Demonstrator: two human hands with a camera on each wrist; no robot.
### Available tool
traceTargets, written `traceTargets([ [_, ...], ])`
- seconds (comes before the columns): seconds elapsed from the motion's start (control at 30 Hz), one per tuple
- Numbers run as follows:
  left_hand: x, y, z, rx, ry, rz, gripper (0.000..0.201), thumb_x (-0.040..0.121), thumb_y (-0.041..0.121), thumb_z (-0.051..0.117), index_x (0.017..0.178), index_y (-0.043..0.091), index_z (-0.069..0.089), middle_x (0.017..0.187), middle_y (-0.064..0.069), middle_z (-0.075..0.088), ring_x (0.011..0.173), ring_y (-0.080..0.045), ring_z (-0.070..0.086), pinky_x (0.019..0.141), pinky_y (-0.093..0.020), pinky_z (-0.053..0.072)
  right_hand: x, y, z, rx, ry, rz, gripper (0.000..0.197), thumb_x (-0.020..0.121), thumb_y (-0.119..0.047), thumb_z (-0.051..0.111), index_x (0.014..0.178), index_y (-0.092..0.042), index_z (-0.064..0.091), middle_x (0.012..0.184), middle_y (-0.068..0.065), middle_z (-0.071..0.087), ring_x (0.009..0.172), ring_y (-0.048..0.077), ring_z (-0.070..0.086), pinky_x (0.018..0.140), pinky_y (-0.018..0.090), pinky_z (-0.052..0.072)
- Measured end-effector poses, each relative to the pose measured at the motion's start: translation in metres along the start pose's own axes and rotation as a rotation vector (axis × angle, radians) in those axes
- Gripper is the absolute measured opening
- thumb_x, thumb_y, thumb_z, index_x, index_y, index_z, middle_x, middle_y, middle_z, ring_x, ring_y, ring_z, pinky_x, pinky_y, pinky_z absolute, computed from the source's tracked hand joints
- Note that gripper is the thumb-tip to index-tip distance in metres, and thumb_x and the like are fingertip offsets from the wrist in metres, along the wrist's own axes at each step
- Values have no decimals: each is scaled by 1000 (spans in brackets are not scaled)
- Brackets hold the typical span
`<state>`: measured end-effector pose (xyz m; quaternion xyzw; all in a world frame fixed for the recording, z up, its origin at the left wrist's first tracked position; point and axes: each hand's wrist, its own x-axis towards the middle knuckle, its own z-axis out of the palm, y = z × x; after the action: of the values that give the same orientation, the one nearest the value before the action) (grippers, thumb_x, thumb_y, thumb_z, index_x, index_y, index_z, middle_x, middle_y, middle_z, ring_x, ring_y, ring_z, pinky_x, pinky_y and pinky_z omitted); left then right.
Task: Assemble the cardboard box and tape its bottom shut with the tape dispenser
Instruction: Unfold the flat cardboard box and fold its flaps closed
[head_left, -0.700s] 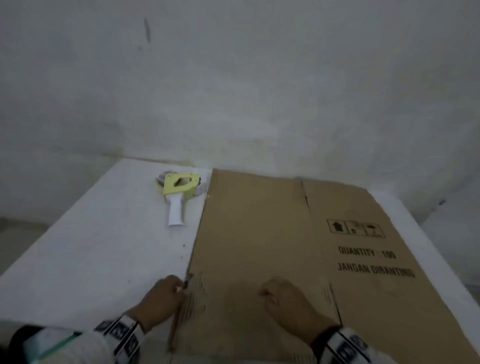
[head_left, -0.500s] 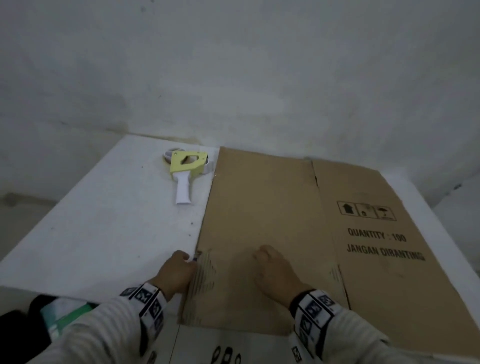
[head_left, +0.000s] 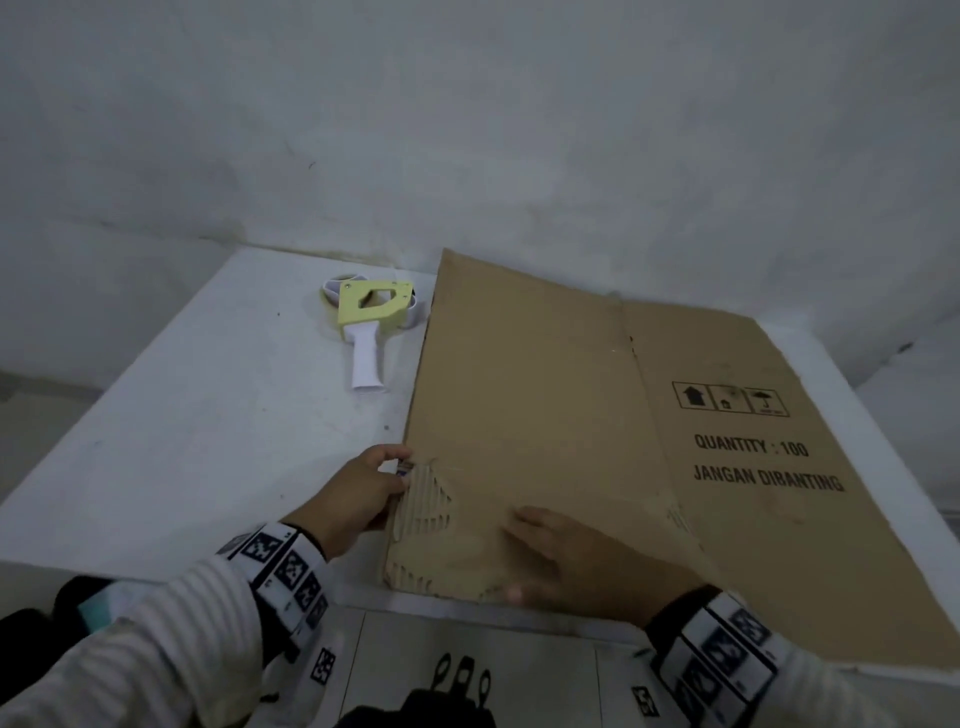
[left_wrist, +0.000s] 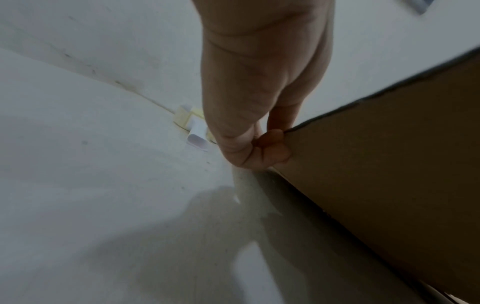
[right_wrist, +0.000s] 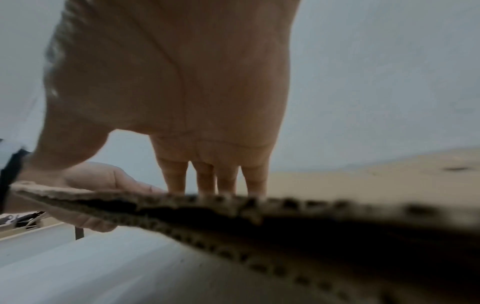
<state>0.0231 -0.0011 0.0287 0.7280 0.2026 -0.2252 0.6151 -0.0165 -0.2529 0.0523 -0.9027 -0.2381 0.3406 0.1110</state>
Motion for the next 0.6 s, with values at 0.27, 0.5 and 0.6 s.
traceTargets([
  [0.27, -4, 18, -3, -5, -59, 101, 31, 97, 5, 33, 118, 15, 55, 92, -10, 65, 75, -21, 60, 66, -29, 48, -34, -2, -8, -197, 205, 23, 63, 93, -18, 38, 152, -27, 16, 160, -4, 17, 144, 16, 23, 114, 28, 25],
  [0.5, -6, 19, -4, 657, -68, 326, 20, 93, 11, 48, 100, 19, 65, 92, -5, 61, 74, -13, 55, 65, -22, 41, -47, 4, -56, -230, 566, 62, 38, 94, -12, 45, 128, -25, 54, 118, 4, 66, 105, 25, 62, 85, 35, 51],
  [0.6, -4, 24, -6, 894, 45, 518, 21, 90, 29, 57, 105, 17, 67, 97, -8, 58, 91, -22, 58, 75, -27, 44, -56, 2, -83, -261, 712, 28, 28, 90, -11, 49, 114, -19, 61, 101, 7, 68, 92, 29, 63, 76, 38, 50],
])
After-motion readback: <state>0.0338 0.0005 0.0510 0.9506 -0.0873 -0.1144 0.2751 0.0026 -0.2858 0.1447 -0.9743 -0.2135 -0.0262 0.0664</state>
